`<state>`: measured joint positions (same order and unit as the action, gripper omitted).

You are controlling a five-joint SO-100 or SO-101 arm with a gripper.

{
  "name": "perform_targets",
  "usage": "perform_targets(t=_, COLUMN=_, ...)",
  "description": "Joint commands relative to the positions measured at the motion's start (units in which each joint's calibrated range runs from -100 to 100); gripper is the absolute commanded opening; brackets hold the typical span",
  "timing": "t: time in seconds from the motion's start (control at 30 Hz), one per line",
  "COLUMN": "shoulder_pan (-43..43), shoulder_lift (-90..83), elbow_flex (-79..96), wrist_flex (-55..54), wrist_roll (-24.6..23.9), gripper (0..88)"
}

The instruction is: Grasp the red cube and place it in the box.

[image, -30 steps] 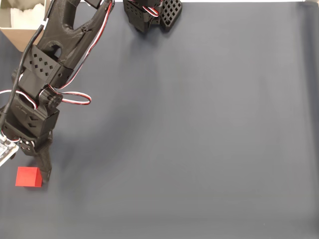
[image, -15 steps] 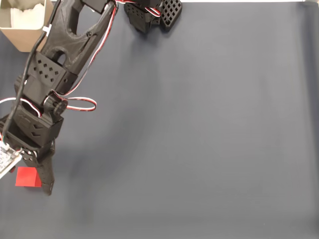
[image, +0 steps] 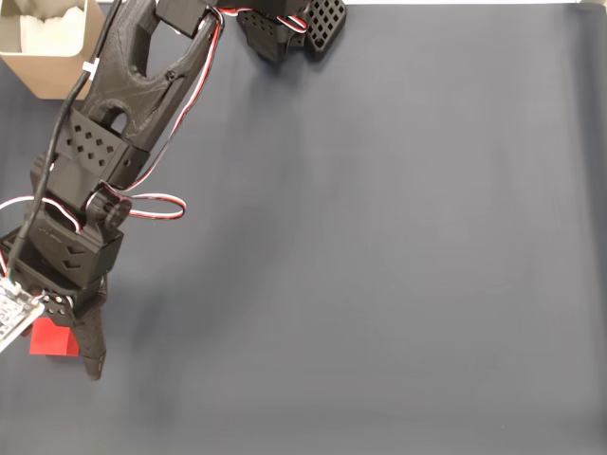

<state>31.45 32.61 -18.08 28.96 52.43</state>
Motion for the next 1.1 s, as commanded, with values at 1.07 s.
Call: perform_targets(t=1.07, shoulder_pan=2.35, shoulder_lift=3.18, elbow_flex=-7.28, wrist_flex=-1.74, wrist_roll=0.29, gripper=35.3)
